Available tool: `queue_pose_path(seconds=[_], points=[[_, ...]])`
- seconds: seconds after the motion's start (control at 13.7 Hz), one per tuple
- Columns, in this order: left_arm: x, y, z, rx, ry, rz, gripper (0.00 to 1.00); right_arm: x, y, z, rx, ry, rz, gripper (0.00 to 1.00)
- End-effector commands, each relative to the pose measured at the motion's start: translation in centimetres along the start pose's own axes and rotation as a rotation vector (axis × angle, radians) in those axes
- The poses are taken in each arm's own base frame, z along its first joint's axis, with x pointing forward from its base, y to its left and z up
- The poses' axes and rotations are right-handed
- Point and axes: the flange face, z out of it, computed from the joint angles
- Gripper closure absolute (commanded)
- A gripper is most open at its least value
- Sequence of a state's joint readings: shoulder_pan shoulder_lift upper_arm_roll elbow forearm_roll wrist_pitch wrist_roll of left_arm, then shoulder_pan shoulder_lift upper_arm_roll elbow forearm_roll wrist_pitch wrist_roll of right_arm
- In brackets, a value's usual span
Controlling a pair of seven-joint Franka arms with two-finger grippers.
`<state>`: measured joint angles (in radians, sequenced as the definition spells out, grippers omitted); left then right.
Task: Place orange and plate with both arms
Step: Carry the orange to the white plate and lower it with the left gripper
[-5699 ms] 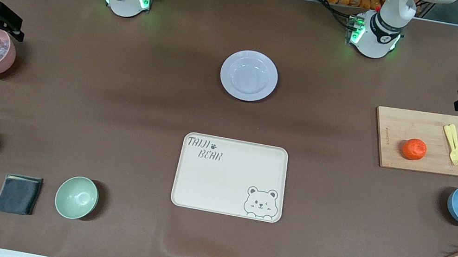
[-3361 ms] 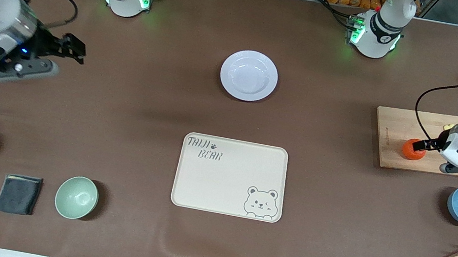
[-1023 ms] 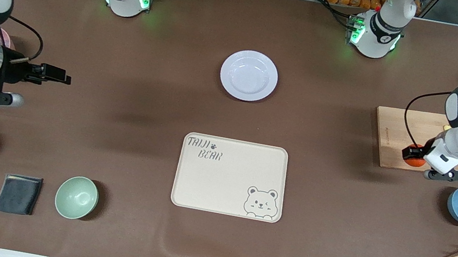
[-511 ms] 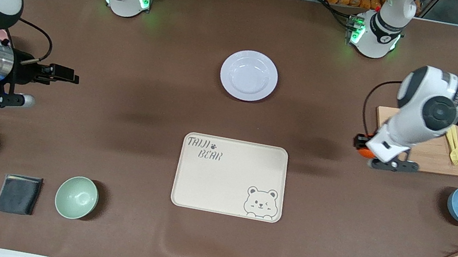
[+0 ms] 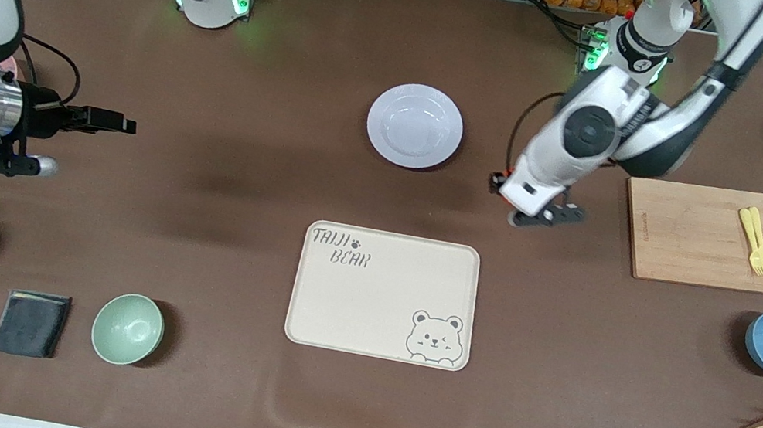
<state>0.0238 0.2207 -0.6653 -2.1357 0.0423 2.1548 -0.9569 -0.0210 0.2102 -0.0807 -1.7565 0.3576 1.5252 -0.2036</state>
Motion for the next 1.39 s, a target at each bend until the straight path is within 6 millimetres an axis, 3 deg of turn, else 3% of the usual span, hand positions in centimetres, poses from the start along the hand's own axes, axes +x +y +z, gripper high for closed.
queue_pose_path(seconds=[0.0, 0.29, 0.51, 0.66, 0.73, 0.8, 0.88, 1.1, 1.32], points=[[-5.6, 4.5, 2.0, 0.020, -0.034, -0.080, 0.79, -1.5, 1.2, 2.5, 0.095, -0.006, -0.010, 0.00], [-13.6, 11.3, 7.4, -0.019, -0.075, -0.226, 0.80, -1.9, 1.9, 9.5, 0.238, -0.067, 0.046, 0.00], [-15.3, 14.3, 10.6, -0.032, -0.136, -0.269, 0.80, -2.2, 0.9, 13.9, 0.330, -0.081, 0.022, 0.00], [-15.2, 14.4, 12.8, -0.014, -0.094, -0.244, 0.78, -2.7, -0.1, 15.8, 0.329, -0.107, 0.018, 0.00], [-15.1, 14.6, 13.9, -0.003, -0.087, -0.255, 0.69, -2.9, -0.1, 16.8, 0.329, -0.115, 0.019, 0.00], [-14.7, 15.4, 14.5, -0.008, -0.092, -0.286, 0.46, -3.2, -0.1, 18.0, 0.344, -0.117, 0.018, 0.00], [-14.5, 16.3, 14.8, -0.014, -0.098, -0.302, 0.00, -3.5, 0.0, 19.1, 0.370, -0.109, 0.008, 0.00], [-13.0, 16.4, 12.8, -0.045, -0.076, -0.325, 0.00, -4.2, 0.5, 21.8, 0.410, -0.087, -0.003, 0.00], [-11.5, 15.6, 7.2, -0.067, -0.016, -0.340, 0.00, -4.6, -2.2, 24.9, 0.414, -0.081, 0.002, 0.00]])
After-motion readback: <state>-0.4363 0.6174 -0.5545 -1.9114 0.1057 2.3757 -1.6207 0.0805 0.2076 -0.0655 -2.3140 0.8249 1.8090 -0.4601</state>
